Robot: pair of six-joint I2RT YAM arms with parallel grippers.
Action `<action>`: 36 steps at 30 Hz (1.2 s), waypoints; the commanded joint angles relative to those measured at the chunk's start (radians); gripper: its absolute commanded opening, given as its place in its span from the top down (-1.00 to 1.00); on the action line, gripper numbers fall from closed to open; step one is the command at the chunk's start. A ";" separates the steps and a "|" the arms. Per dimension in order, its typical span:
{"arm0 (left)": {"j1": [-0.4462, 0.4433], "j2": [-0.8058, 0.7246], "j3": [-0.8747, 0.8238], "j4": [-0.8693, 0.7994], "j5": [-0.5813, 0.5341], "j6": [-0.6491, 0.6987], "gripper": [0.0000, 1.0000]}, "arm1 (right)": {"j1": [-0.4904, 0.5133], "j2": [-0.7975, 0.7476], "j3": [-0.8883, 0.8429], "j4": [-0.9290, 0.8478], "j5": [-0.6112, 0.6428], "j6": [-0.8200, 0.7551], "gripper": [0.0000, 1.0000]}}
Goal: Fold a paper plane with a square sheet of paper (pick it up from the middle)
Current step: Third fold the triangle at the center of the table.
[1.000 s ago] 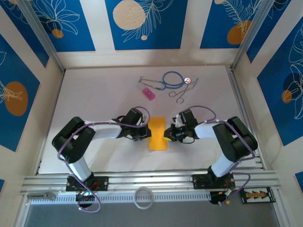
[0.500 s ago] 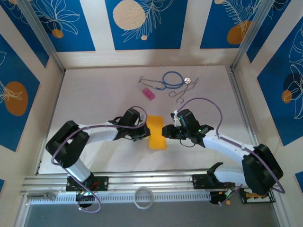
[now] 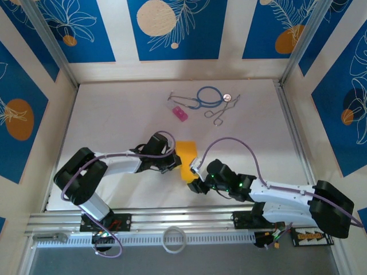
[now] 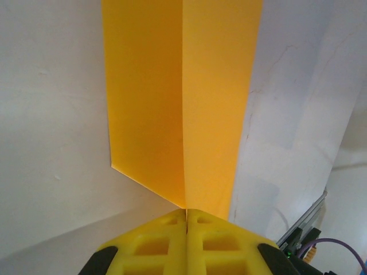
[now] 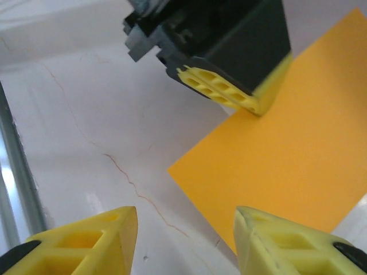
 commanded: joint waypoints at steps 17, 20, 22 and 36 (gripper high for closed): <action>0.006 -0.006 0.007 0.032 0.021 -0.036 1.00 | 0.168 0.311 0.054 0.259 0.391 -0.188 0.03; 0.005 -0.006 0.007 0.032 0.023 -0.038 1.00 | 0.178 0.345 0.061 0.278 0.443 -0.191 0.03; 0.006 -0.009 0.007 0.029 0.023 -0.036 1.00 | 0.183 0.370 0.068 0.280 0.469 -0.191 0.03; 0.006 -0.011 0.007 0.024 0.019 -0.034 1.00 | 0.206 0.409 0.073 0.308 0.555 -0.164 0.24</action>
